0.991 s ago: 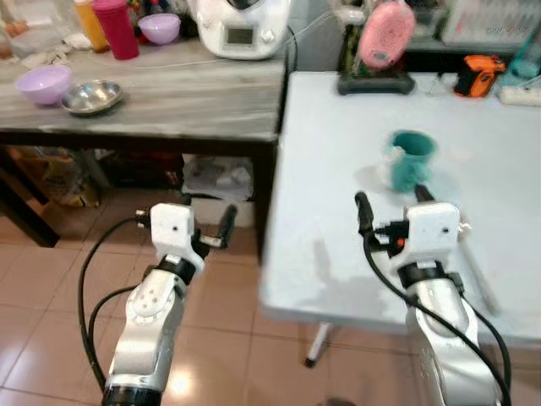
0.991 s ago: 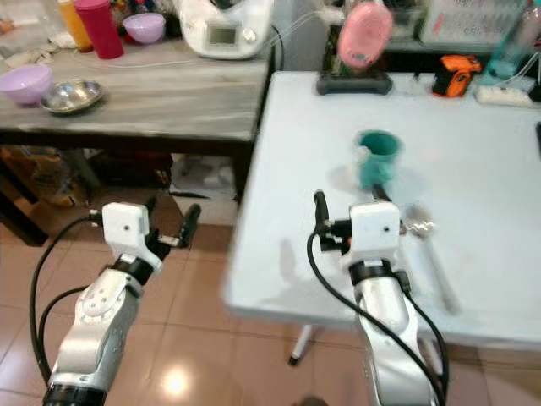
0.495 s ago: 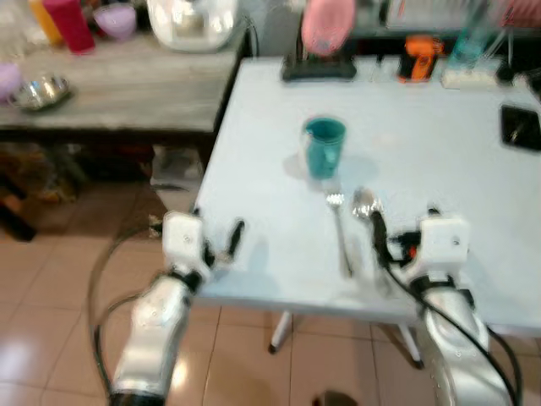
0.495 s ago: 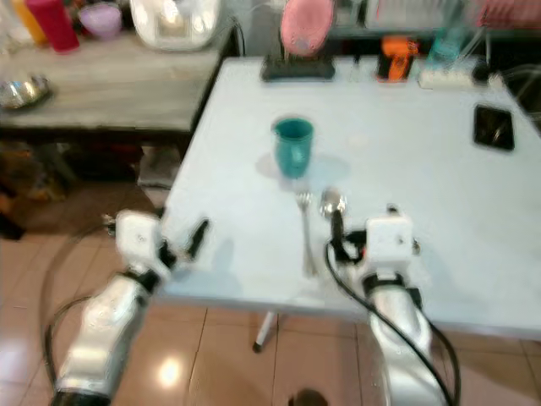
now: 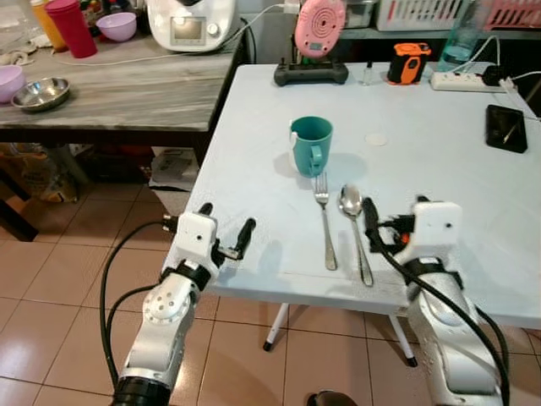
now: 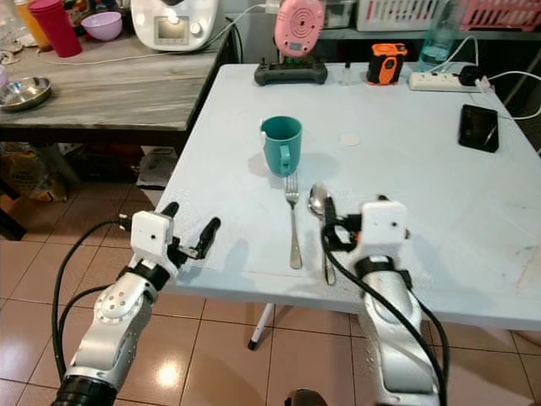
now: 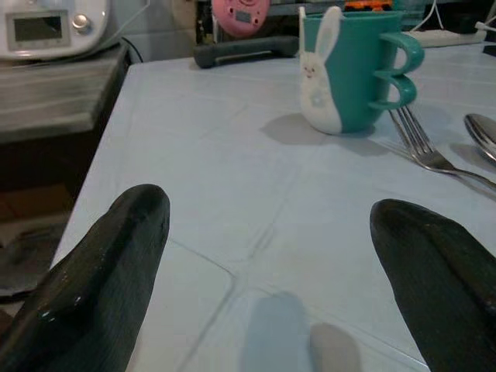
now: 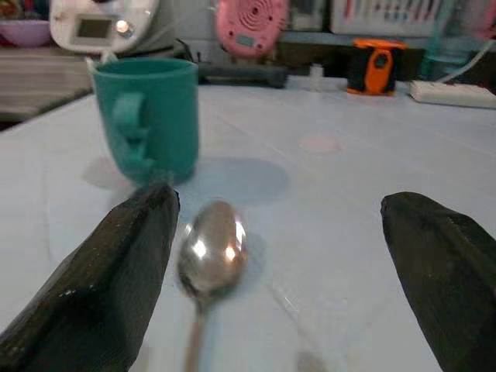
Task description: Setting the table
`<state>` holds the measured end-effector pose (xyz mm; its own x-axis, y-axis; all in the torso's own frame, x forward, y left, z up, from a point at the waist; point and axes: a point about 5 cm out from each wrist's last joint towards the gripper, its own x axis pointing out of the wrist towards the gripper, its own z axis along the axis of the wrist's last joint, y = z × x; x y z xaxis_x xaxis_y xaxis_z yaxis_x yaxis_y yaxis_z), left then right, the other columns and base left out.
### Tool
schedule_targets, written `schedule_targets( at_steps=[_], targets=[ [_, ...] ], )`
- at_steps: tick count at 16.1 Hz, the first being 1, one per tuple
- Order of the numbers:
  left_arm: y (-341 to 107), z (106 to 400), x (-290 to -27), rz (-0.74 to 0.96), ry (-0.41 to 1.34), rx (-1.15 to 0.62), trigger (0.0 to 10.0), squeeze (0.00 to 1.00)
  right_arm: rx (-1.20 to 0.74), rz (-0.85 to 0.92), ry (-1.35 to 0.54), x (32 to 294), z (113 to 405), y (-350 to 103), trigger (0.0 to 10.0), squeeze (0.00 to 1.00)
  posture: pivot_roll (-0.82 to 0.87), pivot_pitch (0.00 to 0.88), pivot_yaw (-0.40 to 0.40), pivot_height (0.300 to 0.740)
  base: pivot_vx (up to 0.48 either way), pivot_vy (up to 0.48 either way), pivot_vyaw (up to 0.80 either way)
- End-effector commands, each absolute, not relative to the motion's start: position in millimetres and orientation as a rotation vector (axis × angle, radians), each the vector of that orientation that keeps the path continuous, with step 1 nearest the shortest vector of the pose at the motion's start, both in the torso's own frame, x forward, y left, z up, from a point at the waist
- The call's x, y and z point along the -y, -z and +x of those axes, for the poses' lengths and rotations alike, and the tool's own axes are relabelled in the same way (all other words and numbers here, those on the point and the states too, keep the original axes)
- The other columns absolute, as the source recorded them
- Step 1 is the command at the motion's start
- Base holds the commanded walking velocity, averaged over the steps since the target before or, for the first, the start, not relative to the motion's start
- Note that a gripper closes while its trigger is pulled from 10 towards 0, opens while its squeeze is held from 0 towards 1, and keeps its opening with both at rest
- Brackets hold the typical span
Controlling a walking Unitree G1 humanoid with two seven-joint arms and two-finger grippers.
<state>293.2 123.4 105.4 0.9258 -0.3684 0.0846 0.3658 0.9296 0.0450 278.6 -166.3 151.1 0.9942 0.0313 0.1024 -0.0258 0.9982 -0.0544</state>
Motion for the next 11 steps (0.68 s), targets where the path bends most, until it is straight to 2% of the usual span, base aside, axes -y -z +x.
schedule_targets(
  at_steps=[1, 6, 11],
  targets=[
    [-104.0, 294.8, -127.2, 0.024, 0.365, 0.082, 10.0, 0.00, 0.100, -0.028, -0.048, 162.1, 282.1, -149.5, 10.0, 0.00, -0.29, 0.120, 0.069, 0.740, 0.000, 0.000, 0.00],
    [-105.5, 294.9, -122.2, 0.025, 0.429, 0.092, 10.0, 0.00, 0.043, 0.094, -0.108, 144.1, 301.9, -142.0, 10.0, 0.00, -0.28, 0.135, 0.078, 0.740, 0.000, 0.000, 0.00],
    [-111.6, 282.5, -111.6, 0.059, 0.648, 0.139, 10.0, 0.00, -0.023, 0.105, -0.189, 117.0, 306.9, -131.5, 10.0, 0.00, -0.27, 0.145, 0.071, 0.740, 0.000, 0.000, 0.00]
  ],
)
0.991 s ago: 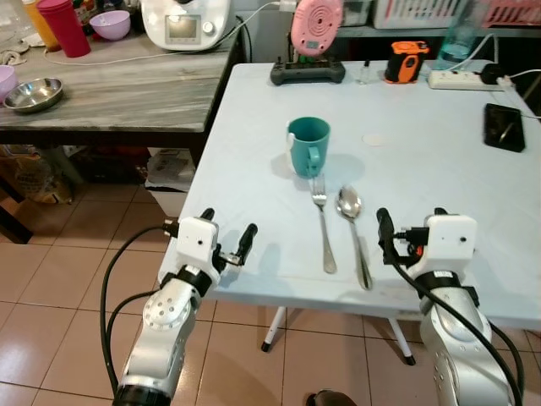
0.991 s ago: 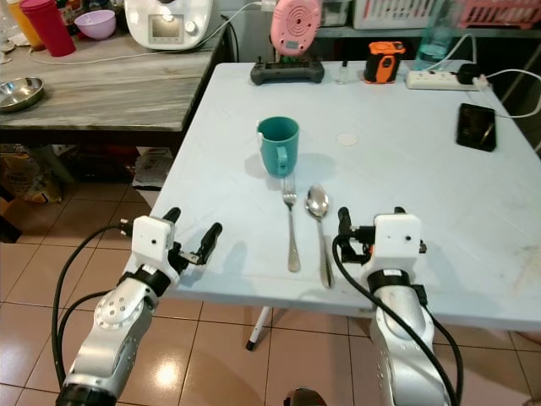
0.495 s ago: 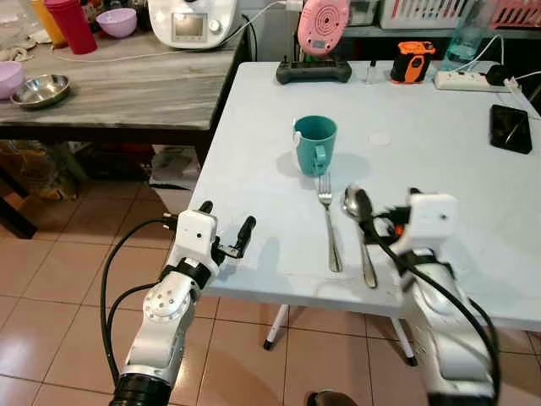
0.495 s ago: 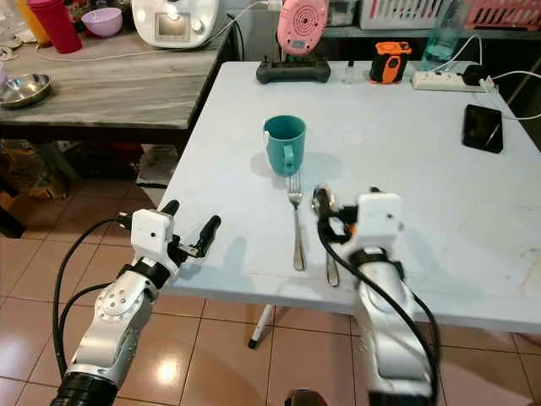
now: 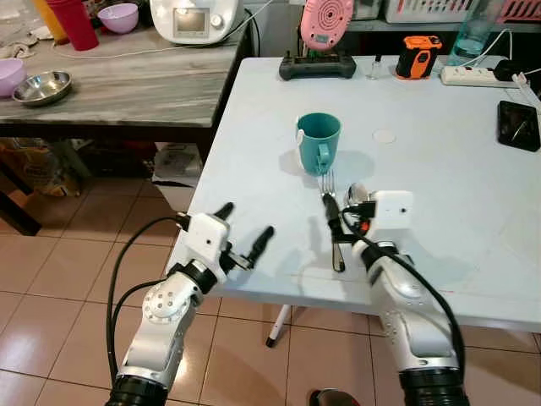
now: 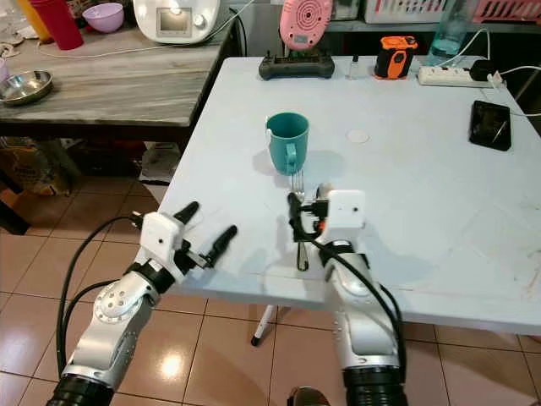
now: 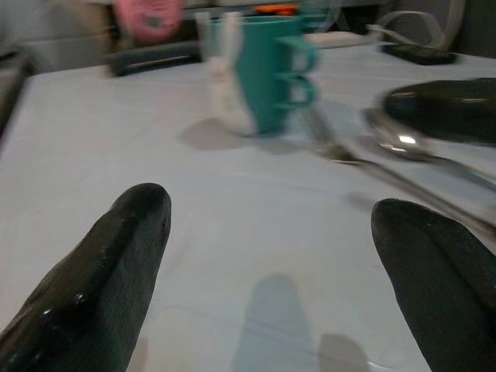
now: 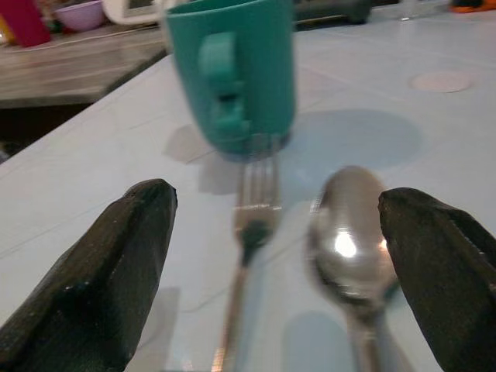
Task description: Setting the table
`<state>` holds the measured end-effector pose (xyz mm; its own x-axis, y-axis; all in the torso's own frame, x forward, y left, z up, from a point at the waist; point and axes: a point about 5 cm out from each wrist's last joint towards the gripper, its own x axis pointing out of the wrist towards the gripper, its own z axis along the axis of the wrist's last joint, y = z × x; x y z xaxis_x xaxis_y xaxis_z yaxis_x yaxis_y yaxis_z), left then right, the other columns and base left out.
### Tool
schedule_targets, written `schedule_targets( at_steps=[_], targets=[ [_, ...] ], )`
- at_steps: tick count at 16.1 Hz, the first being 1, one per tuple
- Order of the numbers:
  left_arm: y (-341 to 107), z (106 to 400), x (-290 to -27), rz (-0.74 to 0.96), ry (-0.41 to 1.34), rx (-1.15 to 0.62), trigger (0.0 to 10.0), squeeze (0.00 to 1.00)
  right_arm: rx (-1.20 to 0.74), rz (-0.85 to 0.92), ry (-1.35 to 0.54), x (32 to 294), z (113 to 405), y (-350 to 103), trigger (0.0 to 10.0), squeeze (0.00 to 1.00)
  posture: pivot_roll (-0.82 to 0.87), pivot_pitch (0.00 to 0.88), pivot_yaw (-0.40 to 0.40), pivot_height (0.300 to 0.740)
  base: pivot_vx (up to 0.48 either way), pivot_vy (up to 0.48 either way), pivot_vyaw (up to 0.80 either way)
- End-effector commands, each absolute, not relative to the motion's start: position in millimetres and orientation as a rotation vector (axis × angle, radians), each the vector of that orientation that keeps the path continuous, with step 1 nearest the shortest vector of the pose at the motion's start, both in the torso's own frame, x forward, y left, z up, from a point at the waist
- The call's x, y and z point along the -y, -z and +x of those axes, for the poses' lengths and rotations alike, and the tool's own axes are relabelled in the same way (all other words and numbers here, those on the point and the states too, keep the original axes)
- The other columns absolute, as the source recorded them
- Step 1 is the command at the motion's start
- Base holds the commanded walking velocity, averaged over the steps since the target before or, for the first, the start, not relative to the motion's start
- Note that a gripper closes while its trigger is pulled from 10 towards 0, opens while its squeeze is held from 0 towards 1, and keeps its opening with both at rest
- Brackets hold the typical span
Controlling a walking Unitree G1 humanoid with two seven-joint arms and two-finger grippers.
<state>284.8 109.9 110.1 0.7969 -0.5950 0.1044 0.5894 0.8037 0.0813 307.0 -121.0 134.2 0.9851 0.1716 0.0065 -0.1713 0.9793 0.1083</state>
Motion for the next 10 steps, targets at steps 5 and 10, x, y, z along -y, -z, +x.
schedule_targets(
  at_steps=[5, 10],
  targets=[
    [-112.3, 276.9, -104.7, 0.068, 0.747, 0.143, 10.0, 0.00, -0.082, 0.111, -0.190, 110.7, 312.1, -127.0, 7.9, 0.00, -0.28, 0.148, 0.070, 0.740, 0.000, 0.000, 0.00],
    [-112.5, 278.6, -103.3, 0.069, 0.754, 0.143, 10.0, 0.00, -0.132, 0.109, -0.199, 109.3, 310.6, -118.5, 0.0, 0.00, -0.28, 0.148, 0.067, 0.740, 0.000, 0.000, 0.00]
  ],
)
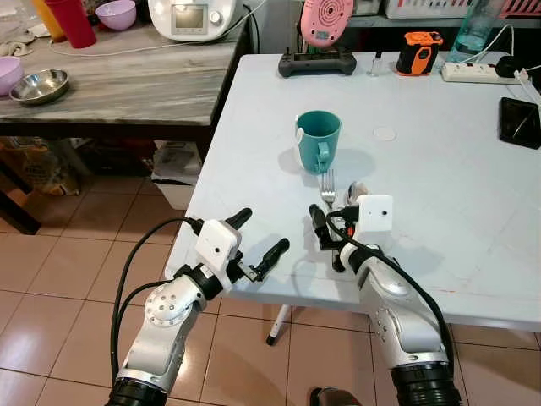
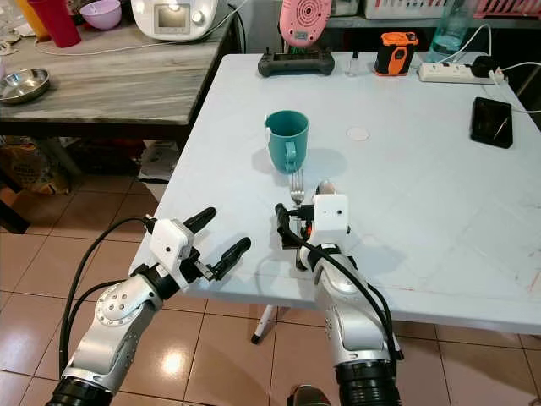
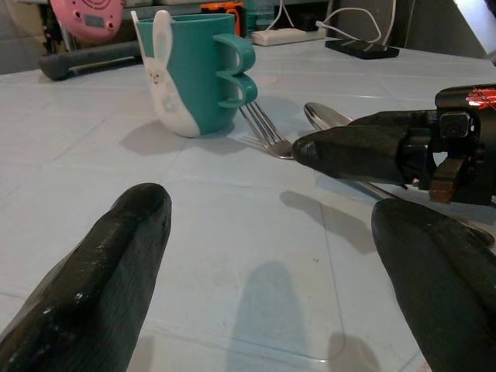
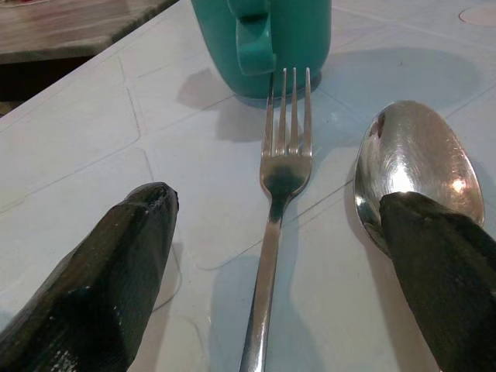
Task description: Setting the table
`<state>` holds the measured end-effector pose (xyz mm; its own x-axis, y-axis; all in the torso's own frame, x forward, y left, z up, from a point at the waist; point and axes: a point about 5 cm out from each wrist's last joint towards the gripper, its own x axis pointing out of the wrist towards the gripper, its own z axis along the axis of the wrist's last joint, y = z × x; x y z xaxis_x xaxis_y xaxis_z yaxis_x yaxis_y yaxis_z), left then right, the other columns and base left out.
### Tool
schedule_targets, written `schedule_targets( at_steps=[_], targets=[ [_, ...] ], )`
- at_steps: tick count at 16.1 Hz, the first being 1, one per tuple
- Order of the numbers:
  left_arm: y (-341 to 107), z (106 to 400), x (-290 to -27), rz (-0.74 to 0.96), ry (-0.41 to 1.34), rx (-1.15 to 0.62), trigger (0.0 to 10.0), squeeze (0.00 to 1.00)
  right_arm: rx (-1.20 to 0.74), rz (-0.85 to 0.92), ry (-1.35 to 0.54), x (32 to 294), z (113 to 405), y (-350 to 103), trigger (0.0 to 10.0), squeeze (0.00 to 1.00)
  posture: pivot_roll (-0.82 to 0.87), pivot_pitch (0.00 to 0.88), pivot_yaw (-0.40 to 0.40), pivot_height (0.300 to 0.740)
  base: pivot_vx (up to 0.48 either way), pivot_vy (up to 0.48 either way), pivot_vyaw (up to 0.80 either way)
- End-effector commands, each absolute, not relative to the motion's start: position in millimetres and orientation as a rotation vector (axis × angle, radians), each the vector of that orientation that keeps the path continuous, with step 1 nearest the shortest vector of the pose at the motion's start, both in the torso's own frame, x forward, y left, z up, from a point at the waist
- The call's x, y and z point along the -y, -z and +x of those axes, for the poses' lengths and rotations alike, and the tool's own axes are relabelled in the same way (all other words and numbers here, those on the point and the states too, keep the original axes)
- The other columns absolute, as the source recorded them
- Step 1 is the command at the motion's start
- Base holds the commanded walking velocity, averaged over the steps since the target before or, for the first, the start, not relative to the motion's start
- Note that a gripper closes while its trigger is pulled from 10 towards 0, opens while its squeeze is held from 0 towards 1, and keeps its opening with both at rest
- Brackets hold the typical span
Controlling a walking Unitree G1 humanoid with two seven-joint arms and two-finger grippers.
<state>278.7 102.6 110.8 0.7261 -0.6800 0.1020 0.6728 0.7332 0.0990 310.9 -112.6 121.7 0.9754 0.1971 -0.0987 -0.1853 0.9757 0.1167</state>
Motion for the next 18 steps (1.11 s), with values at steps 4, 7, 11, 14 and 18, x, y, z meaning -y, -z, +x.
schedule_targets(
  at_steps=[4, 7, 11, 14, 18],
  targets=[
    [-112.9, 279.0, -101.2, 0.067, 0.764, 0.146, 10.0, 0.00, -0.145, 0.096, -0.208, 105.0, 316.5, -122.2, 0.0, 0.00, -0.29, 0.149, 0.067, 0.740, 0.000, 0.000, 0.00],
    [-112.5, 278.1, -98.3, 0.064, 0.774, 0.145, 10.0, 0.00, -0.138, 0.095, -0.222, 98.2, 320.7, -128.5, 9.8, 0.00, -0.29, 0.150, 0.064, 0.740, 0.000, 0.000, 0.00],
    [-112.2, 277.8, -97.0, 0.061, 0.774, 0.143, 10.0, 0.00, -0.149, 0.093, -0.213, 96.2, 316.9, -126.8, 0.0, 0.00, -0.29, 0.149, 0.062, 0.740, 0.000, 0.000, 0.00],
    [-111.6, 277.7, -94.2, 0.058, 0.783, 0.141, 10.0, 0.00, -0.220, 0.059, -0.194, 102.7, 314.1, -113.9, 10.0, 0.00, -0.29, 0.147, 0.065, 0.740, 0.000, 0.000, 0.00],
    [-111.6, 277.9, -93.3, 0.057, 0.791, 0.139, 10.0, 0.00, -0.241, 0.071, -0.164, 112.8, 310.6, -110.1, 10.0, 1.00, -0.29, 0.147, 0.068, 0.740, 0.000, 0.000, 0.00]
  ],
)
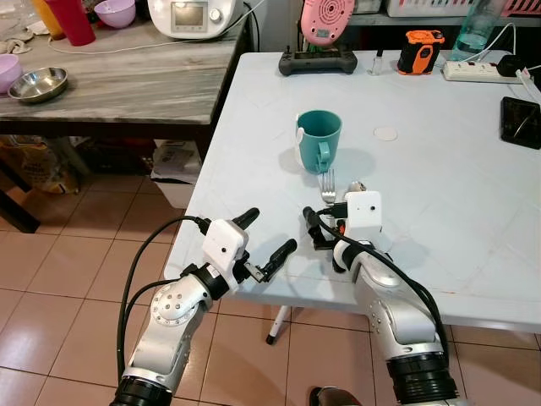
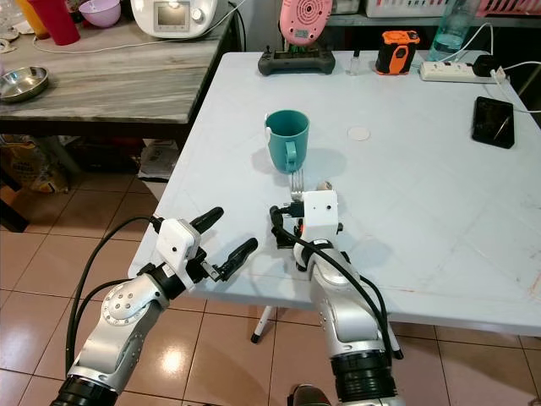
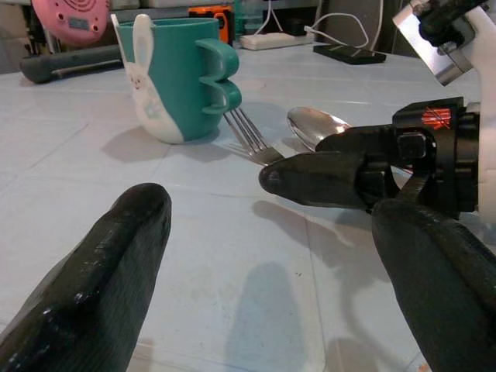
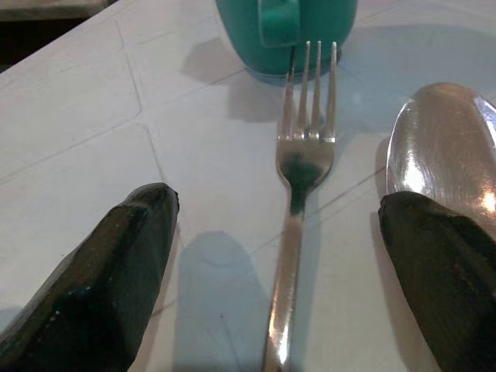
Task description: Setting the table
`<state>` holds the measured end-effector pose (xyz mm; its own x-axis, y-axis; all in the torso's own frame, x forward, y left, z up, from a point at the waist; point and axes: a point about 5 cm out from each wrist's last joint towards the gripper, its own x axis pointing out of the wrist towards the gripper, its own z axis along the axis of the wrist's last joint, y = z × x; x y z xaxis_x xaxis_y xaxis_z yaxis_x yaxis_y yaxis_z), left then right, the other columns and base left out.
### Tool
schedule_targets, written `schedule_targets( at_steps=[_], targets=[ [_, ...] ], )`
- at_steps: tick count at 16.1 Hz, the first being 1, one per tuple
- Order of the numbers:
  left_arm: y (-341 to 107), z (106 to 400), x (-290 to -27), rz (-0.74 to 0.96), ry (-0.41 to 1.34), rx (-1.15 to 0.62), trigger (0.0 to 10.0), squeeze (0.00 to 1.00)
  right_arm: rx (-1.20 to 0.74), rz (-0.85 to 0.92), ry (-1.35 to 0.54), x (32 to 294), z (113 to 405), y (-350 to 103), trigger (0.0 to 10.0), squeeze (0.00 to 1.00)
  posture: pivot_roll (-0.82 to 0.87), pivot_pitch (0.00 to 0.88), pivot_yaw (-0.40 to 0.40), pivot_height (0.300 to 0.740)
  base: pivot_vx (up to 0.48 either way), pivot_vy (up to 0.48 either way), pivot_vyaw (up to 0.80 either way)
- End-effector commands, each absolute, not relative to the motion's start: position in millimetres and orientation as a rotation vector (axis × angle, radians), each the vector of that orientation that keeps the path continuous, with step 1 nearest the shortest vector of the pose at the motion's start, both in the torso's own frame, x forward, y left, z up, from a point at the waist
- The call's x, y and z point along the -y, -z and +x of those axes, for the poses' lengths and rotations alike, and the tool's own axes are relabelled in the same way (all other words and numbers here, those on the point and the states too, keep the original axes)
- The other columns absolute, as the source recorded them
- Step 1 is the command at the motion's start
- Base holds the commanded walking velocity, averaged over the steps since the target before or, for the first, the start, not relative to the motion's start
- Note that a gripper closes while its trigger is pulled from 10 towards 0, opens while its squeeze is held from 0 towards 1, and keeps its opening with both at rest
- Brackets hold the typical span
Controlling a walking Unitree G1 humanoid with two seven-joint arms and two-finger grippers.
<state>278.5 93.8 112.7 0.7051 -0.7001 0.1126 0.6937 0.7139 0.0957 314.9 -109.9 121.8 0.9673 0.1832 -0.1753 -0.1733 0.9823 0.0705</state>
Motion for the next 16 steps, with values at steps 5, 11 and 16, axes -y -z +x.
schedule_targets(
  at_steps=[5, 11, 16],
  targets=[
    [-111.8, 277.5, -93.3, 0.057, 0.796, 0.135, 10.0, 0.00, -0.319, 0.053, -0.094, 135.4, 299.7, -96.0, 10.0, 0.00, -0.29, 0.148, 0.075, 0.740, 0.000, 0.000, 0.00],
    [-113.5, 281.3, -92.2, 0.055, 0.792, 0.138, 10.0, 0.00, -0.171, -0.022, -0.056, 145.0, 306.1, -117.7, 0.0, 0.00, -0.30, 0.144, 0.080, 0.740, 0.000, 0.000, 0.00],
    [-114.7, 286.6, -95.9, 0.064, 0.733, 0.134, 10.0, 0.00, 0.009, -0.022, -0.106, 132.7, 315.6, -147.9, 10.0, 0.00, -0.29, 0.137, 0.079, 0.740, 0.000, 0.000, 0.00]
  ],
)
